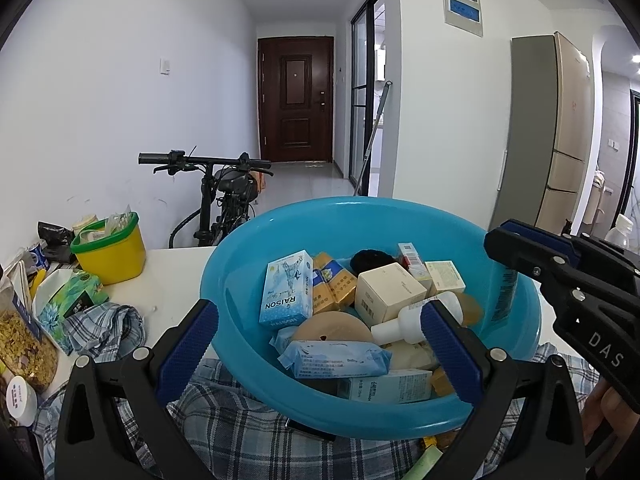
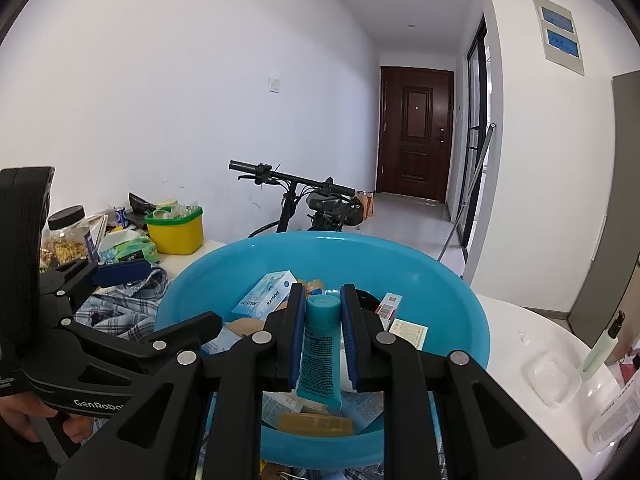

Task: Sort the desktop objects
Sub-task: 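Open the right tool to release the teal tube inside the basin, then move the right tool to the black square frame while the left moves to the pink plush toy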

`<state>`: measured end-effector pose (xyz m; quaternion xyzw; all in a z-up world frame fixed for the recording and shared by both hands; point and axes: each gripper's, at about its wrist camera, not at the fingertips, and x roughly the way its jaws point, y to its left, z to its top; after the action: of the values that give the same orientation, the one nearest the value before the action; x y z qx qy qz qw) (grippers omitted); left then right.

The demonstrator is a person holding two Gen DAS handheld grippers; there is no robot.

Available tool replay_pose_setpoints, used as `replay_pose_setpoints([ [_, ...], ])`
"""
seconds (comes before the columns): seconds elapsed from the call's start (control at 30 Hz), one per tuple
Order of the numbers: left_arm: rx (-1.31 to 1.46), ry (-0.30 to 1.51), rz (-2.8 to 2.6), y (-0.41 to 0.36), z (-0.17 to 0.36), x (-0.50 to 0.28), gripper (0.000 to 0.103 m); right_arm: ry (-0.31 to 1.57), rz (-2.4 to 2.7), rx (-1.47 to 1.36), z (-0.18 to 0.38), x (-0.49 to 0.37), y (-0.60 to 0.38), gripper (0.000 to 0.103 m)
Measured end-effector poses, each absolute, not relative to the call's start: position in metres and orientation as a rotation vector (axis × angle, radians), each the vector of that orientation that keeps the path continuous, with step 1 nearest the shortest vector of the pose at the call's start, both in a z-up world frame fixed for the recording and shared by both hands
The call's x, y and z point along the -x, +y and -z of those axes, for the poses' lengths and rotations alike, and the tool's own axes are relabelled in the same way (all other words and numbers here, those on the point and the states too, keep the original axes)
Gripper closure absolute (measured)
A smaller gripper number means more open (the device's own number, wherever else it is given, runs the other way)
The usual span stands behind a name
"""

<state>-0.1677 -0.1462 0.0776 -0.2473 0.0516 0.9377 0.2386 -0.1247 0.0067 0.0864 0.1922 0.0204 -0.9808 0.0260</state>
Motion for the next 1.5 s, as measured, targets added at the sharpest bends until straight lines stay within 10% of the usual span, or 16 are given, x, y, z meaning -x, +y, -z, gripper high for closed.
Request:
replay_pose_setpoints([
  [0.07, 0.675, 0.143, -2.568, -0.146, -0.078, 0.168, 0.000, 0.079, 3.022, -0.590, -0.086, 0.125, 0.006, 0.078],
  [0.2, 0.678, 0.115, -2.571, -0.153, -0.079, 0.173, 0.000, 0.063, 3.179, -0.658, -0.083, 0.128, 0.021, 0.005],
  [0.23, 0.686, 0.088, -2.564, -0.155, -0.079, 0.174, 0.000, 0.013, 3.162, -0.639, -0.083, 0.126, 0.029, 0.000],
  [1.5, 0.666, 0.132, -2.535, -0.147, -0.082, 0.159, 0.000, -0.081, 3.050, -0.617, -0.053, 0.000, 0.037, 0.000],
])
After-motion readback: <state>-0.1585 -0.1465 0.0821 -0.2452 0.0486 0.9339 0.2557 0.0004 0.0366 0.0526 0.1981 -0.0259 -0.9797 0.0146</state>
